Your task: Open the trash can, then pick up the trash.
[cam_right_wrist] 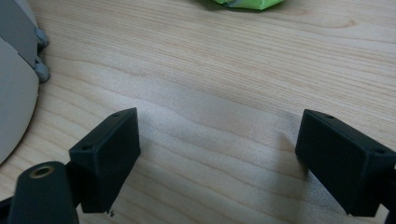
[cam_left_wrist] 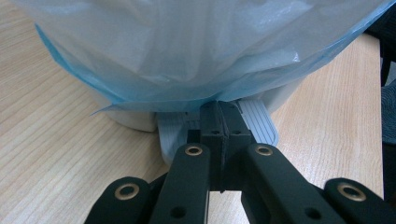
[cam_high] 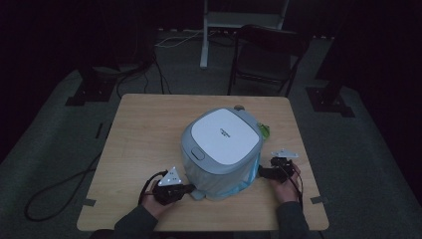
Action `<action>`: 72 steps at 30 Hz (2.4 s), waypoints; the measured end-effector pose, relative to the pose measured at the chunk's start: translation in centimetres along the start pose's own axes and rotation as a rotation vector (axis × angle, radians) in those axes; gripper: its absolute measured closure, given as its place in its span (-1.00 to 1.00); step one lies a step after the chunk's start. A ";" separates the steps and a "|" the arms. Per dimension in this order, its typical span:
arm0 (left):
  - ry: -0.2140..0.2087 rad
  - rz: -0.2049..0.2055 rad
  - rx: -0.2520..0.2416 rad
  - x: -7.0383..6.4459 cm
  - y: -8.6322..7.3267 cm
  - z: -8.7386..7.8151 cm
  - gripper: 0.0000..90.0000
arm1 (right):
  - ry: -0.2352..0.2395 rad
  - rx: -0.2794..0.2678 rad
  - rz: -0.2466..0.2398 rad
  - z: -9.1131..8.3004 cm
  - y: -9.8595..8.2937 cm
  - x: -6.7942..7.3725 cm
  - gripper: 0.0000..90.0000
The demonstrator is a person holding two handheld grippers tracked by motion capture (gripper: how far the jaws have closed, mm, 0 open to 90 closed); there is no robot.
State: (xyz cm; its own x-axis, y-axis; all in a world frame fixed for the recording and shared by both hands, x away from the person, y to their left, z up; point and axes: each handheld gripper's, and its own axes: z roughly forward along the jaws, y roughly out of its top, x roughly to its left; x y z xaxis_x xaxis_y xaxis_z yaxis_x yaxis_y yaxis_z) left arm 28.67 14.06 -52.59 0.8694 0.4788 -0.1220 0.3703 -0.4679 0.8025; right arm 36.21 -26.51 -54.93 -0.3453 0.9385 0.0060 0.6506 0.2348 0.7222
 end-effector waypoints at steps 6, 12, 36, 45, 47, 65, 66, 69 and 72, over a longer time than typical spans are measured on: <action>0.030 0.045 -0.023 -0.5 -0.4 0.6 1.00 | 0.000 0.000 0.000 0.0 0.0 0.0 -0.72; 0.022 0.034 -0.038 -0.3 -0.7 0.7 1.00 | 0.000 0.000 0.000 0.0 0.0 0.0 -0.72; 0.052 0.045 0.021 -0.6 -0.9 1.6 1.00 | 0.002 0.001 -0.001 0.0 0.0 0.0 -0.72; 0.047 0.034 0.019 -0.5 -0.9 1.7 1.00 | 0.003 0.001 -0.001 0.0 0.0 0.0 -0.72; 0.046 0.030 0.016 -0.5 -0.9 1.7 1.00 | 0.003 0.001 -0.001 0.0 0.0 0.0 -0.72; 0.045 0.022 0.016 -0.5 -0.9 1.7 1.00 | 0.012 0.009 -0.010 -0.1 0.2 0.0 -0.53; 0.045 0.022 0.016 -0.4 -0.9 1.7 1.00 | 0.012 0.010 -0.009 -0.1 0.3 0.0 -0.49; 0.045 0.022 0.016 -0.5 -0.9 1.7 1.00 | 0.008 0.019 -0.009 -0.4 0.5 -0.2 -0.08; 0.042 0.020 0.017 -0.4 -0.9 1.7 1.00 | 0.004 0.032 -0.001 -0.7 0.7 -0.3 0.21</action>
State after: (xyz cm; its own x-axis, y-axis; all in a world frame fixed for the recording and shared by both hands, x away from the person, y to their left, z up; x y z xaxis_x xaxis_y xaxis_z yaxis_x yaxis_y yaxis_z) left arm 28.51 13.05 -54.22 0.8621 0.5001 -0.0812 0.3589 -0.4896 0.7947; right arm 36.32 -26.81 -53.99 -0.3487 0.9372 0.0087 0.6715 0.2434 0.6999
